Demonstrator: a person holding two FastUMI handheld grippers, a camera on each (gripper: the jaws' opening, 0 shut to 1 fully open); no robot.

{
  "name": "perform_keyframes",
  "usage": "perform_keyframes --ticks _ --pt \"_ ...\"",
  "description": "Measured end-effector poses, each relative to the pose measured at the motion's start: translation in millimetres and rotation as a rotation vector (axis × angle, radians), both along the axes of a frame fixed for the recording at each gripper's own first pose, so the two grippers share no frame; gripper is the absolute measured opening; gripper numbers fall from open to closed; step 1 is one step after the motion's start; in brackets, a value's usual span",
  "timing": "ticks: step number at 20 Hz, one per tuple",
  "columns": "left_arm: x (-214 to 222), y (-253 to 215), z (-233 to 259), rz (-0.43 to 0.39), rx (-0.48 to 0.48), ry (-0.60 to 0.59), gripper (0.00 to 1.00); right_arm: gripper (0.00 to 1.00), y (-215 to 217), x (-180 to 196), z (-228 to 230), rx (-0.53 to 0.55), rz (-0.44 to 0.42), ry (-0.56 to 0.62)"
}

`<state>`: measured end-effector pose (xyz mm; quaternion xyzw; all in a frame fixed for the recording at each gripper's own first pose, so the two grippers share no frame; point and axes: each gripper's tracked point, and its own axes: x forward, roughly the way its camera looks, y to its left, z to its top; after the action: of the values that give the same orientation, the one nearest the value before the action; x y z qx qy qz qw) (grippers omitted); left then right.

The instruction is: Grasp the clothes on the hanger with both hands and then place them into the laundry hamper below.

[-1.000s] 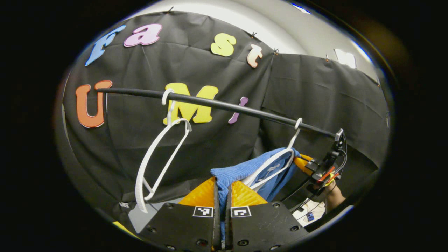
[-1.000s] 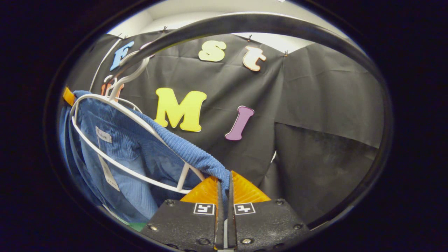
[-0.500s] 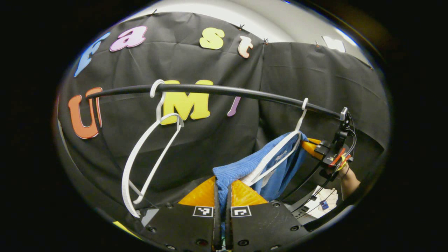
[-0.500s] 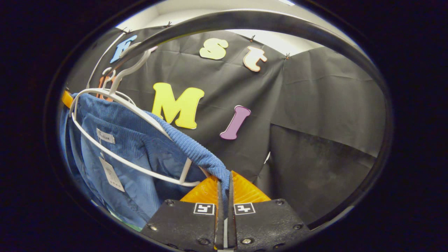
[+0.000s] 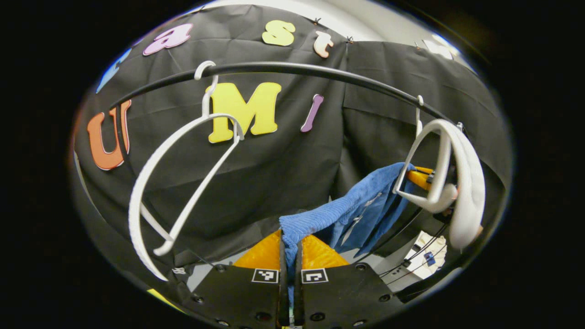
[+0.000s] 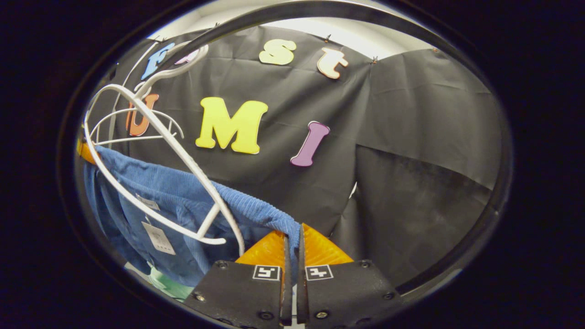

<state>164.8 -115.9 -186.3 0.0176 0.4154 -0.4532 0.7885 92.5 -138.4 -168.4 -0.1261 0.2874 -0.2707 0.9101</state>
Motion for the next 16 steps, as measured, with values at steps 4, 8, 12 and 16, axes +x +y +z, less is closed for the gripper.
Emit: perform_keyframes --ticks 4,8,12,16 --pt "-7.2 -4.6 -2.6 0.023 -0.037 0.020 0.04 0.07 5.1 -6.7 -8.3 0.016 -0.014 0.007" --pt "-15.7 -2.1 -11.5 0.065 -0.054 0.042 0.09 0.07 15.9 -15.0 -25.7 0.085 -0.032 0.016" --pt "-30.2 -0.7 -21.2 0.070 -0.044 0.045 0.05 0.07 17.6 -18.3 -42.9 0.117 -0.035 0.039" --pt "-42.9 -0.6 -25.7 0.100 -0.051 0.043 0.09 0.07 38.8 -26.2 -65.2 0.173 -0.042 0.036"
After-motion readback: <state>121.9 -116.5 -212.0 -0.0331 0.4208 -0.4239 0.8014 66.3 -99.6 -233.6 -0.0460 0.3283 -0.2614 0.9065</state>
